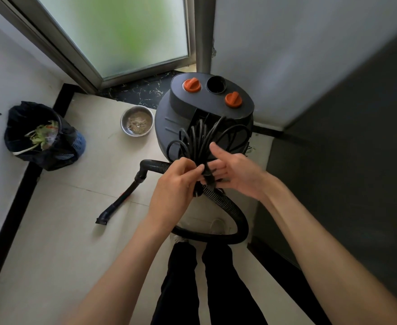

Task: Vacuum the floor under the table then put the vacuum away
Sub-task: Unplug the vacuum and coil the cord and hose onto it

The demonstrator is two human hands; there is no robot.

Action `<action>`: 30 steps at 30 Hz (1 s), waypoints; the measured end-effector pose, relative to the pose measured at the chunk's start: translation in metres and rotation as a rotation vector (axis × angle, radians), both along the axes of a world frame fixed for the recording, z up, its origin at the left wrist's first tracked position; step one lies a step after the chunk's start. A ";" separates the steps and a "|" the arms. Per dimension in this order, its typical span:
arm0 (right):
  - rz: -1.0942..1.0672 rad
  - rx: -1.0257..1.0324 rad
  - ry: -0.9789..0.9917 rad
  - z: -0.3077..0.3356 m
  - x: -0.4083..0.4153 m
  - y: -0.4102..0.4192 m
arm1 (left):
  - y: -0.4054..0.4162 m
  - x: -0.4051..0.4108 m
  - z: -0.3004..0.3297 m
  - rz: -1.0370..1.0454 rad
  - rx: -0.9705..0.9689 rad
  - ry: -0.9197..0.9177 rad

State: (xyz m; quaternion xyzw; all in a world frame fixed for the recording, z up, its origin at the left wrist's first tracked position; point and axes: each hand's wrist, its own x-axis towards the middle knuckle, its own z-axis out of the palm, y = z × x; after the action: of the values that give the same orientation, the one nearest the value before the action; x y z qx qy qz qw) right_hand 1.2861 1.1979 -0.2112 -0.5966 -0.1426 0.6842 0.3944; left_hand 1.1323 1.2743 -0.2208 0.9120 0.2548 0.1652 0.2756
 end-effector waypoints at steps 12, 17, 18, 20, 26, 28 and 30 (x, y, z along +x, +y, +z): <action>-0.007 -0.006 0.025 -0.007 -0.004 -0.013 | 0.001 -0.010 -0.005 0.006 -0.162 -0.054; -0.007 0.022 0.006 -0.001 -0.003 -0.014 | 0.016 -0.010 0.000 -0.150 -0.183 0.066; -0.004 0.020 -0.007 0.000 -0.004 -0.013 | 0.021 -0.009 0.002 -0.184 -0.145 0.098; 0.001 0.001 -0.035 0.001 -0.007 -0.010 | 0.028 -0.007 0.005 -0.247 -0.063 0.181; 0.090 -0.004 0.002 0.005 -0.010 -0.004 | 0.031 0.000 0.014 -0.348 -0.059 0.325; 0.155 0.008 -0.052 0.008 -0.010 -0.004 | 0.030 0.001 0.015 -0.348 -0.062 0.329; 0.193 0.013 -0.115 0.009 -0.012 -0.005 | 0.028 0.001 0.018 -0.353 -0.077 0.345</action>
State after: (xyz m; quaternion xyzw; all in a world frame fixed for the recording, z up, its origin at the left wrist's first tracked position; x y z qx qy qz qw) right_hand 1.2745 1.1929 -0.2020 -0.6156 -0.2263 0.6828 0.3219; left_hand 1.1335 1.3024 -0.2028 0.9459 0.1408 -0.0536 0.2873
